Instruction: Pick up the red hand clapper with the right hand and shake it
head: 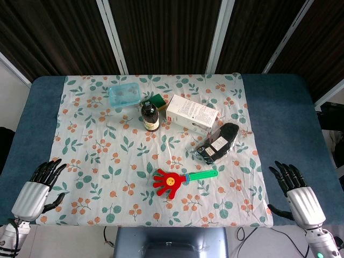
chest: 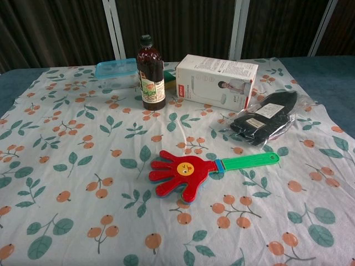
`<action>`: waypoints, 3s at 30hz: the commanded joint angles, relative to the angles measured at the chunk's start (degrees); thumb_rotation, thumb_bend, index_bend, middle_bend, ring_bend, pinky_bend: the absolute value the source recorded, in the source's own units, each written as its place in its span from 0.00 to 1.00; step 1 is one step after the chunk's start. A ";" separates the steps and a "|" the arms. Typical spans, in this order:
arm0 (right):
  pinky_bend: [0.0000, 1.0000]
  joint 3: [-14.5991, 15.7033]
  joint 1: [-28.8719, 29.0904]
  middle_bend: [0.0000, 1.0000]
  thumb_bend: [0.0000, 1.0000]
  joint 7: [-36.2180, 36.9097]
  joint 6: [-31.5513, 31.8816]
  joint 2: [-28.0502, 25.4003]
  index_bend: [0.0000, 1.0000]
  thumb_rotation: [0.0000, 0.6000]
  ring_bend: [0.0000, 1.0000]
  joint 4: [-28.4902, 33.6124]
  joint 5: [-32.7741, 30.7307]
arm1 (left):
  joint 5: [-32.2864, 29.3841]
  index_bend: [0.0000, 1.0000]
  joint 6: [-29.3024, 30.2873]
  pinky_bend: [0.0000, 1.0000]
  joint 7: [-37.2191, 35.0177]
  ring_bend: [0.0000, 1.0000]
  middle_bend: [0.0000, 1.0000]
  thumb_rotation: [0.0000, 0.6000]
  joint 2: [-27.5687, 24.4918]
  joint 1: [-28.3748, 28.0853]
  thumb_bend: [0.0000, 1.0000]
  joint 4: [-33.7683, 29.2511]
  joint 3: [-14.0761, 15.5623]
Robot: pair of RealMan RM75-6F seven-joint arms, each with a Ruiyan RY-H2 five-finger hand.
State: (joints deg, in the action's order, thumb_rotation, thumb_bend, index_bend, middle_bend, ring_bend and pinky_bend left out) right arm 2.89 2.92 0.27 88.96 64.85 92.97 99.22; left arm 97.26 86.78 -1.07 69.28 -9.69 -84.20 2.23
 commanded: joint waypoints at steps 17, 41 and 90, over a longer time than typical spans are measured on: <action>0.00 -4.75 9.74 0.00 0.21 -8.94 -15.98 11.19 0.16 1.00 0.00 -1.55 -5.68 | 0.52 0.00 0.81 0.09 -2.28 0.00 0.00 1.00 -0.71 0.10 0.33 0.23 0.12; 0.00 -11.38 23.78 0.00 0.37 -23.52 -29.43 33.70 0.53 1.00 0.00 -13.95 -19.84 | 1.73 0.00 2.61 0.10 -6.84 0.00 0.00 1.00 -2.47 0.51 0.33 0.48 0.60; 0.60 -7.40 26.15 0.57 0.50 -11.16 -19.56 39.65 0.90 1.00 0.57 -20.21 -12.31 | 1.45 0.00 2.38 0.10 -7.54 0.00 0.00 1.00 -2.89 0.48 0.32 0.48 0.43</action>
State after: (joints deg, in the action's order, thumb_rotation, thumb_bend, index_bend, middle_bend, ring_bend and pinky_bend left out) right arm -5.04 29.31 -11.91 68.76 104.69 72.29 86.06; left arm 98.70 89.16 -8.61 66.39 -9.21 -83.72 2.66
